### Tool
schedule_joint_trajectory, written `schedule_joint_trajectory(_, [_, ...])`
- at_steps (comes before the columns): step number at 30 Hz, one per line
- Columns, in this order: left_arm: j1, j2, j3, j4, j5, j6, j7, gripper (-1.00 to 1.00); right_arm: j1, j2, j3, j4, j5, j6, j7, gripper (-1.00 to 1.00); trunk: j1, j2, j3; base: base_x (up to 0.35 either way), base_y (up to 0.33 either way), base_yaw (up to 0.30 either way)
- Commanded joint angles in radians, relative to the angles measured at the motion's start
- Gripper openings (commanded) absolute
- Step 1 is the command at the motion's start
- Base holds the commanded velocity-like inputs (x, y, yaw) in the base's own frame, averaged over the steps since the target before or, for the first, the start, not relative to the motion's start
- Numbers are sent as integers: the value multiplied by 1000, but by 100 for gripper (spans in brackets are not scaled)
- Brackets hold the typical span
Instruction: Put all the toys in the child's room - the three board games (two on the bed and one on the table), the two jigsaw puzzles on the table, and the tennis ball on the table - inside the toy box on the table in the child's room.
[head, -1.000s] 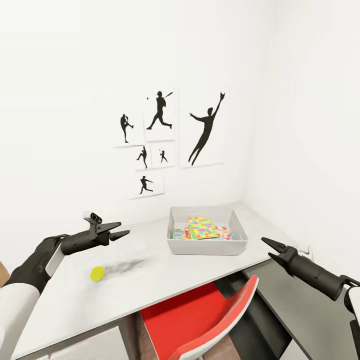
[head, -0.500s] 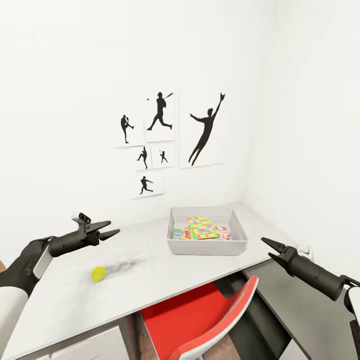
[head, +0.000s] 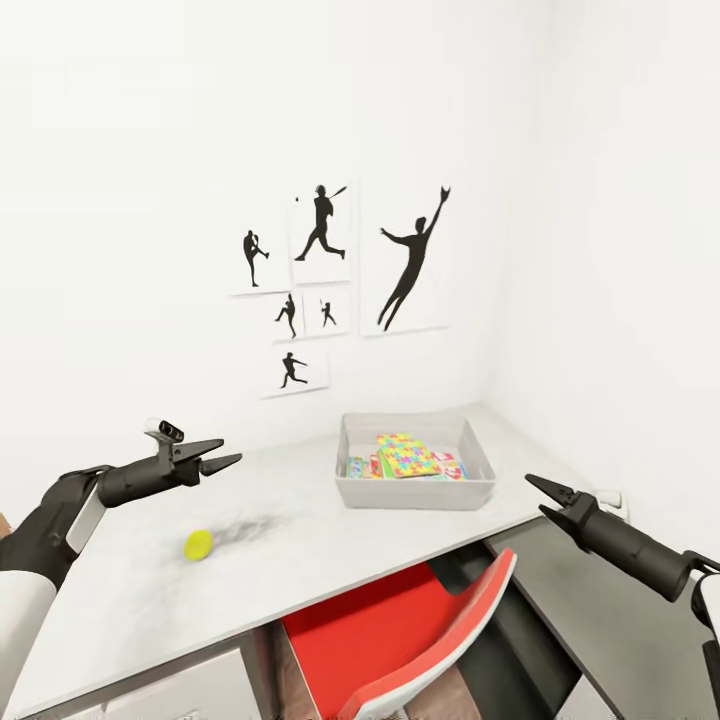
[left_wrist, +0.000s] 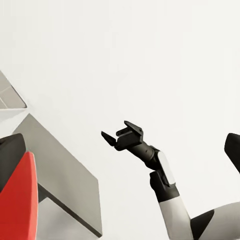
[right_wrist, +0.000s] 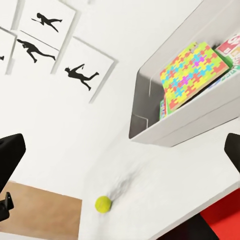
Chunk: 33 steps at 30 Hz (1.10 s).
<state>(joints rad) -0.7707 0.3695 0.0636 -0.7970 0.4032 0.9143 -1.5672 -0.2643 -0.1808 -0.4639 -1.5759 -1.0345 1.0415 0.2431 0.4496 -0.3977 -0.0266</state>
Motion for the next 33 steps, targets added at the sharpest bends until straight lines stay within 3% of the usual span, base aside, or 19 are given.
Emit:
schedule_joint_trajectory(1, [-1, 0, -1, 0, 0, 11, -4, 100, -1, 0, -2, -1, 9, 5, 10, 100, 0, -2, -2, -112, 0, 79])
schedule_joint_trajectory(13, [12, 1, 15, 7, 9, 6, -4, 100, -1, 1, 1, -4, 7, 5, 10, 100, 0, -2, -4, -32, 0, 48])
schedule_joint_trajectory(21, [13, 2, 16, 6, 9, 5, -4, 100, -1, 1, 1, -4, 7, 5, 11, 100, 0, -2, -4, -219, 108, 4])
schedule_joint_trajectory(33, [13, 2, 16, 5, 9, 2, -4, 100, -1, 1, 2, -5, 7, 5, 11, 100, 0, -2, -4, -102, 60, 203])
